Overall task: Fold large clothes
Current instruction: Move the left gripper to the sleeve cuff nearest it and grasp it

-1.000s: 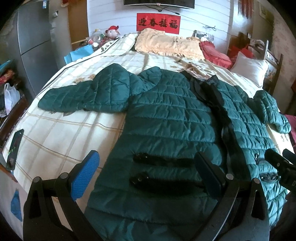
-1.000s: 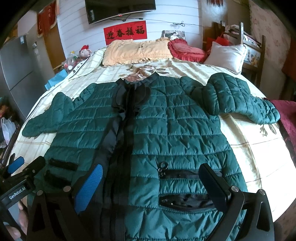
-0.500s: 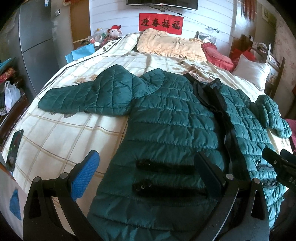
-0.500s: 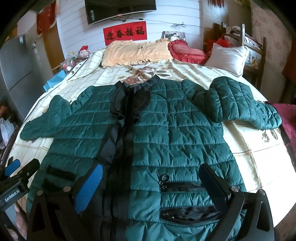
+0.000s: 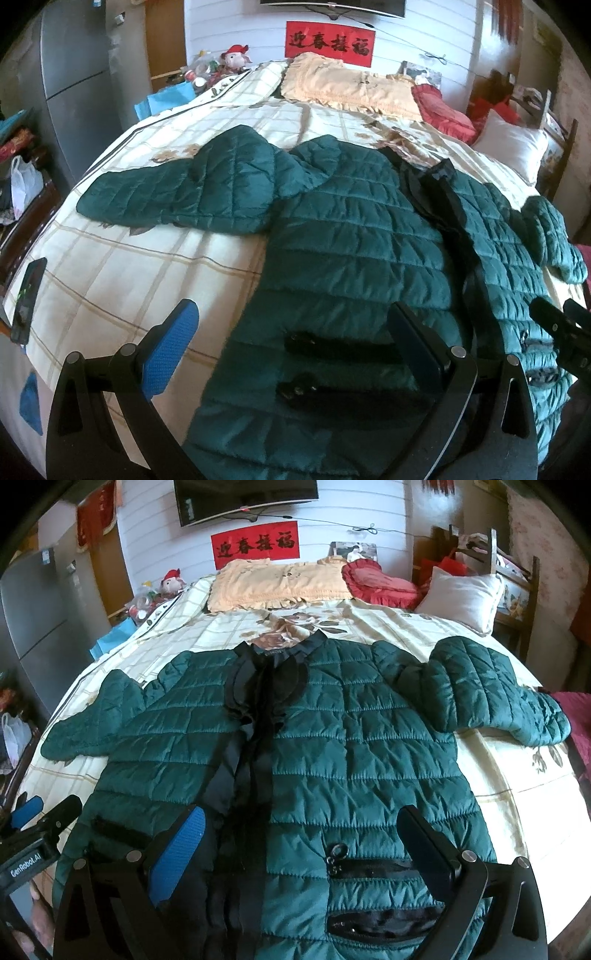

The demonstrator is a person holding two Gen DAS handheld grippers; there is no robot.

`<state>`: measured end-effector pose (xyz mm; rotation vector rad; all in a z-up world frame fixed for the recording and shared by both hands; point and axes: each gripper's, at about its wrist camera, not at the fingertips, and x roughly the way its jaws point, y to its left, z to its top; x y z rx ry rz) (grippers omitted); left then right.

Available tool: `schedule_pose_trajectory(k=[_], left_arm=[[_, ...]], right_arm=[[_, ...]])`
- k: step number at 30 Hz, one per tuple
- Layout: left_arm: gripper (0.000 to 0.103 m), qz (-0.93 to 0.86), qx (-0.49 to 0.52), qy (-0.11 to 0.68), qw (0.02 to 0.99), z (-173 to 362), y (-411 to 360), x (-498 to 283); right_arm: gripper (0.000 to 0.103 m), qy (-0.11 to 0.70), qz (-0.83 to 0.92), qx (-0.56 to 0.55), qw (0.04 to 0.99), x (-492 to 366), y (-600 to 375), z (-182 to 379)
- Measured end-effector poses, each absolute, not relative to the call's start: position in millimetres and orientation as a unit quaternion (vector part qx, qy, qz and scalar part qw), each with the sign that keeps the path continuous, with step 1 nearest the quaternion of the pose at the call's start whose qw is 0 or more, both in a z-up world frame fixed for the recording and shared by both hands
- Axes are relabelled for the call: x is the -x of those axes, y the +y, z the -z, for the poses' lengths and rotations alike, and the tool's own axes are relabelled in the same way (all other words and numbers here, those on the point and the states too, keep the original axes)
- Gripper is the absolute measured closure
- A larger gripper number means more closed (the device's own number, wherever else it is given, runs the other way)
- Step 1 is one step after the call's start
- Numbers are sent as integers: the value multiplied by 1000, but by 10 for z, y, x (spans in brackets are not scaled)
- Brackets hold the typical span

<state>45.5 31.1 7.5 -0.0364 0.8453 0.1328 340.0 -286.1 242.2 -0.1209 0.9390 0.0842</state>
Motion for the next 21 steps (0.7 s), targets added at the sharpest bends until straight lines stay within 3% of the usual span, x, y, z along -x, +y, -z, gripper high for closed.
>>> schedule_pose_trajectory(k=[4, 5, 13, 21], left_arm=[[1, -77, 27, 408, 909, -104, 443, -535], [1, -80, 30, 405, 910, -110, 481, -547], [1, -115, 47, 394, 911, -128, 844, -659], [1, -160, 57, 421, 891, -22, 1302, -806]], right_arm=[[0, 453, -43, 55, 889, -2843, -2681, -2300], [0, 453, -42, 54, 889, -2381, -2565, -2190], [0, 459, -41, 44, 886, -1076, -2444, -1402], [0, 473, -46, 45, 879, -421, -2215, -735]])
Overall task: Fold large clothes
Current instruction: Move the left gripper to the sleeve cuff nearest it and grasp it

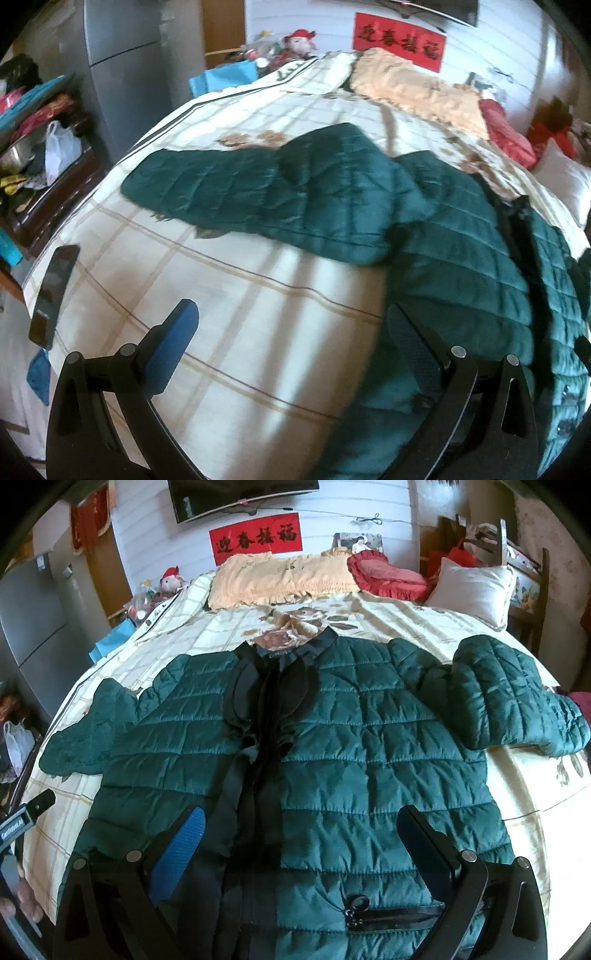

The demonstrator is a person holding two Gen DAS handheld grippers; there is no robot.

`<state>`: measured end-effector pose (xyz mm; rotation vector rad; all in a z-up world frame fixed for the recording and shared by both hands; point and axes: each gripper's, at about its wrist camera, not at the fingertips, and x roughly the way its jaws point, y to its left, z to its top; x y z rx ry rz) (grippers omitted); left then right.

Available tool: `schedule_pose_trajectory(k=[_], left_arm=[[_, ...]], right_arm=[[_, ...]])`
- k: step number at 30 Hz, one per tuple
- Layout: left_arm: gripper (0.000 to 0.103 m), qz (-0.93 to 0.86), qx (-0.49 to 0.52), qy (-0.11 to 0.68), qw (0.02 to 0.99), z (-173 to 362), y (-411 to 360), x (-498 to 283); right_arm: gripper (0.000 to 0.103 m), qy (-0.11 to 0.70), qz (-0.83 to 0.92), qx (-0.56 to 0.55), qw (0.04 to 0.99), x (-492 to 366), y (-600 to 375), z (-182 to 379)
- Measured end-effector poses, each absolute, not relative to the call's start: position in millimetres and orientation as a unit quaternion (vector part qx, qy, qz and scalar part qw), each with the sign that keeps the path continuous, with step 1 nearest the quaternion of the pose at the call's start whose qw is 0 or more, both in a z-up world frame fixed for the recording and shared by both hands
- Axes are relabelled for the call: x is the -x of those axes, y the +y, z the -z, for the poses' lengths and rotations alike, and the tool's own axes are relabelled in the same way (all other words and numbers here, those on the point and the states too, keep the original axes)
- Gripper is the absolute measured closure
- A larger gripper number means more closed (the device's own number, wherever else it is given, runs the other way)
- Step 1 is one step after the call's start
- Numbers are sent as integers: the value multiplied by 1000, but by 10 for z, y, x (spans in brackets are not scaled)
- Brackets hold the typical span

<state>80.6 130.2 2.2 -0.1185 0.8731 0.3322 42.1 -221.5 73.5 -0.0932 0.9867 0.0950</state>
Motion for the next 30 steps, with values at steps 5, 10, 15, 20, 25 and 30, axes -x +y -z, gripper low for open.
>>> schedule_pose_trajectory(k=[5, 10, 15, 20, 25, 30], left_arm=[[1, -184, 83, 428, 881, 41, 1729, -918], [1, -224, 140, 429, 864, 67, 2368, -1031], [1, -275, 183, 412, 849, 112, 2964, -1178], [3, -316, 233, 410, 823, 284, 3558, -1384], [5, -333, 264, 410, 807, 439, 3839, -1565], [7, -334, 249, 422, 805, 541, 3901, -1791]], right_arm=[[0, 480, -50, 54, 874, -337, -2083, -445], [0, 486, -52, 60, 871, -380, -2023, -236], [0, 491, -58, 57, 867, -408, -1926, 0], [0, 500, -65, 63, 861, -413, -1838, 171], [0, 500, -67, 68, 861, -417, -1780, 209], [0, 510, -73, 76, 854, -423, -1705, 287]])
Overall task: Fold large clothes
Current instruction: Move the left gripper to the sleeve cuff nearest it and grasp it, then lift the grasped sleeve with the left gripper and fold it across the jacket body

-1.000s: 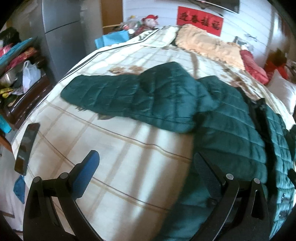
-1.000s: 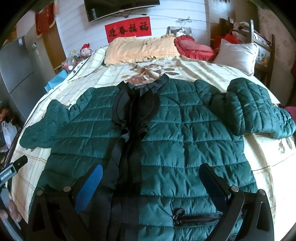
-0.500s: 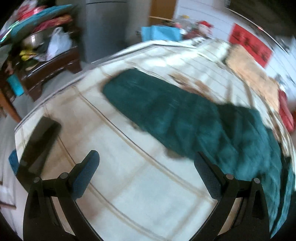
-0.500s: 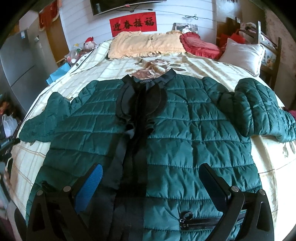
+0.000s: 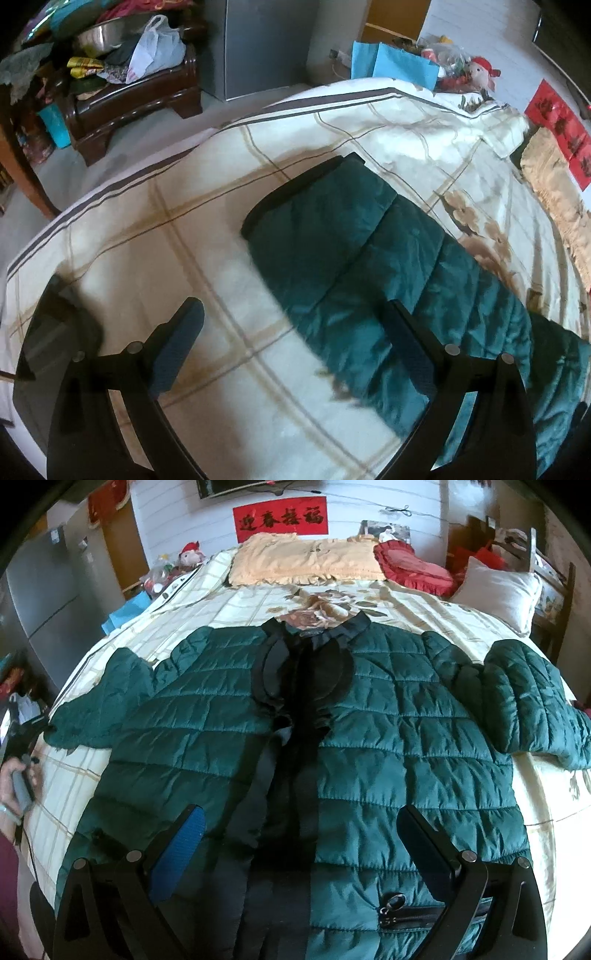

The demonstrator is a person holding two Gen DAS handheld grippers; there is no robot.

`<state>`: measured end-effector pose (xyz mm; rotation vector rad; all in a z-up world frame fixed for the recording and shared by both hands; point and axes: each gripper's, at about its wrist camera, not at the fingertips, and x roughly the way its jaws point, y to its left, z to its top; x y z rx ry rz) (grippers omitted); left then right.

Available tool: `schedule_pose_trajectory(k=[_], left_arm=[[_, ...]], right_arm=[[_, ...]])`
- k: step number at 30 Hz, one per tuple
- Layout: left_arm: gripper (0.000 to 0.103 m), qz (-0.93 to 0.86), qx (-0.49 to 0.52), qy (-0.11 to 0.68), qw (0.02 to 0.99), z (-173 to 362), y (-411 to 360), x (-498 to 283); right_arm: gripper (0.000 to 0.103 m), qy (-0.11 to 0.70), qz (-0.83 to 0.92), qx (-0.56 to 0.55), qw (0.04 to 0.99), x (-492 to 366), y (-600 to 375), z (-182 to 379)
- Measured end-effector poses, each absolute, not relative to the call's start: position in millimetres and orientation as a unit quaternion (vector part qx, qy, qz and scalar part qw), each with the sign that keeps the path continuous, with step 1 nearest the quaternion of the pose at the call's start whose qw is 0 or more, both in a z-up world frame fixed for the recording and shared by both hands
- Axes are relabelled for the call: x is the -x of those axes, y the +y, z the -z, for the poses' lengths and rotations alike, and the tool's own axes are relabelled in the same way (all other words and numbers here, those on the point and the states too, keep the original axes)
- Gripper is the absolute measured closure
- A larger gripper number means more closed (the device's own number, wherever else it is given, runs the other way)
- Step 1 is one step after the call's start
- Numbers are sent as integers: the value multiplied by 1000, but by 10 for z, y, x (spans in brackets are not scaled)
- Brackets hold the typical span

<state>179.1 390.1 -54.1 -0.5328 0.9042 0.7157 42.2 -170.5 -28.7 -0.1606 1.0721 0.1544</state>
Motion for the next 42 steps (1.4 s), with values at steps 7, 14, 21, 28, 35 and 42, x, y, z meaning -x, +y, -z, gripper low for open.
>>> schedule_pose_trajectory(k=[7, 14, 21, 28, 35, 42], left_arm=[[55, -328, 245, 406, 817, 549, 3950, -1949], [93, -296, 238, 390, 839, 373, 3822, -1873], [93, -263, 190, 354, 877, -115, 3398, -1698], [94, -205, 175, 328, 905, -534, 2934, -1586], [94, -131, 145, 310, 930, -880, 2258, -1555], [94, -58, 111, 315, 941, -1026, 1548, -1583]], right_arm=[[0, 512, -73, 77, 852, -450, -1680, 298], [0, 517, -71, 64, 851, -442, -1709, 311], [0, 508, -69, 62, 856, -417, -1758, 201], [0, 503, -73, 56, 859, -361, -1801, 156], [0, 498, -67, 47, 863, -299, -1909, 135], [0, 493, -59, 40, 867, -288, -2036, 117]])
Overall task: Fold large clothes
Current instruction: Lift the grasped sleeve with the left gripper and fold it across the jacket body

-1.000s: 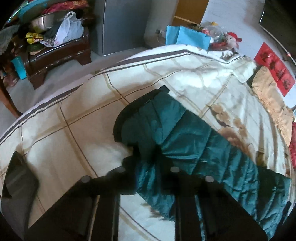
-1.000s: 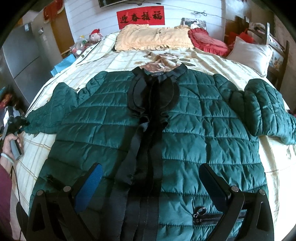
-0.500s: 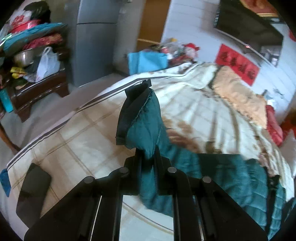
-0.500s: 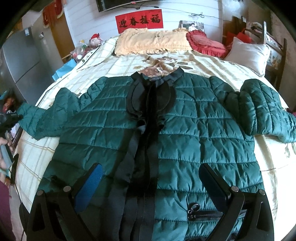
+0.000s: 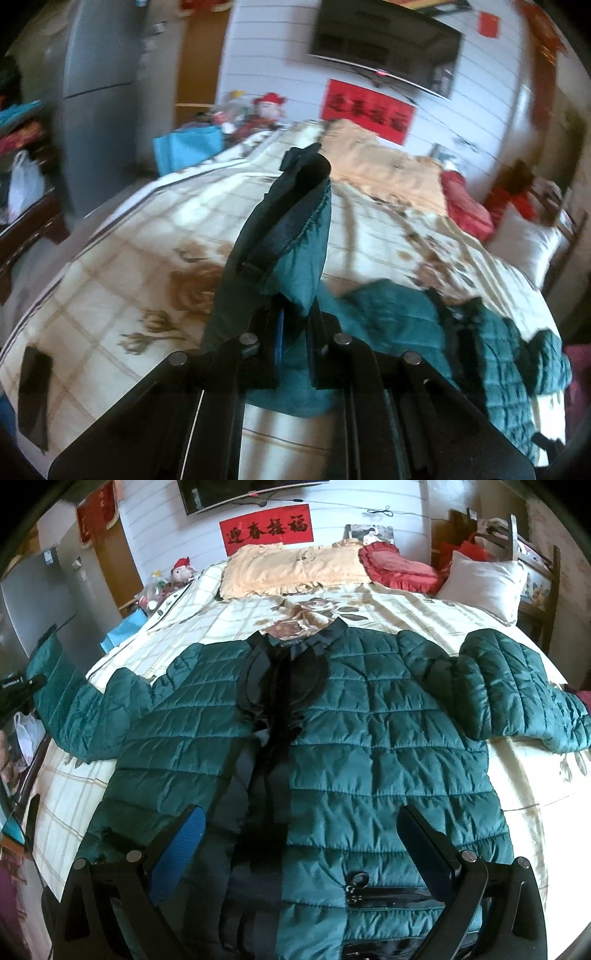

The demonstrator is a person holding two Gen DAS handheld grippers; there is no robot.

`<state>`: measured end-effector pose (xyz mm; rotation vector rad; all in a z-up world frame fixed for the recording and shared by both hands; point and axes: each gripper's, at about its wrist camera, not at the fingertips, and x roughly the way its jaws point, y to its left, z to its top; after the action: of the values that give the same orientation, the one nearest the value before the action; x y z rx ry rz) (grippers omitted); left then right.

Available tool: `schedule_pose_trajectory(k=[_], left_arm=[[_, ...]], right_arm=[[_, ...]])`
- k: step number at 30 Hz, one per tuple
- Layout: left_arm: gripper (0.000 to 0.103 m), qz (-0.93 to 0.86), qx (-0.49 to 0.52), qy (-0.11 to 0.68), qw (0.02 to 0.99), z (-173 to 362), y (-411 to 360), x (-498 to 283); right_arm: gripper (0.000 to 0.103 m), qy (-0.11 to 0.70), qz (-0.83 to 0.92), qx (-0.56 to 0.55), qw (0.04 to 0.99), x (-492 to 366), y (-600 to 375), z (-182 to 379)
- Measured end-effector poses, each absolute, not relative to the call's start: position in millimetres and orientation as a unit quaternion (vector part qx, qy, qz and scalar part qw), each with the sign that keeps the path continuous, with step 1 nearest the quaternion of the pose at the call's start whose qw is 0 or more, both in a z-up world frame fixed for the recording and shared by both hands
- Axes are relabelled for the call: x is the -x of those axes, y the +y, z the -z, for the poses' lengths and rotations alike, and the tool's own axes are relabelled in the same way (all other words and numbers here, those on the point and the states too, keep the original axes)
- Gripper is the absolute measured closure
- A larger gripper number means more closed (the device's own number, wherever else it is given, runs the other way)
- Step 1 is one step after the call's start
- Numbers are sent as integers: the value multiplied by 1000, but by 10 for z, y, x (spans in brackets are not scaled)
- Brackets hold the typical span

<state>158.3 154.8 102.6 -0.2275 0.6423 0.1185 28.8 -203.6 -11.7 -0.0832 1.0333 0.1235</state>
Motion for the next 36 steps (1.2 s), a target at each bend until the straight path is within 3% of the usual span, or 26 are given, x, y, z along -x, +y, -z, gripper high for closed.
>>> schedule_pose_trajectory(k=[17, 36], left_arm=[[94, 53, 71, 357, 930, -808, -36, -1850], [94, 126, 35, 396, 909, -555, -1067, -2005]], right_arm=[[0, 489, -23, 26, 872, -356, -2508, 75], [0, 495, 2, 33, 869, -965, -2690, 340]])
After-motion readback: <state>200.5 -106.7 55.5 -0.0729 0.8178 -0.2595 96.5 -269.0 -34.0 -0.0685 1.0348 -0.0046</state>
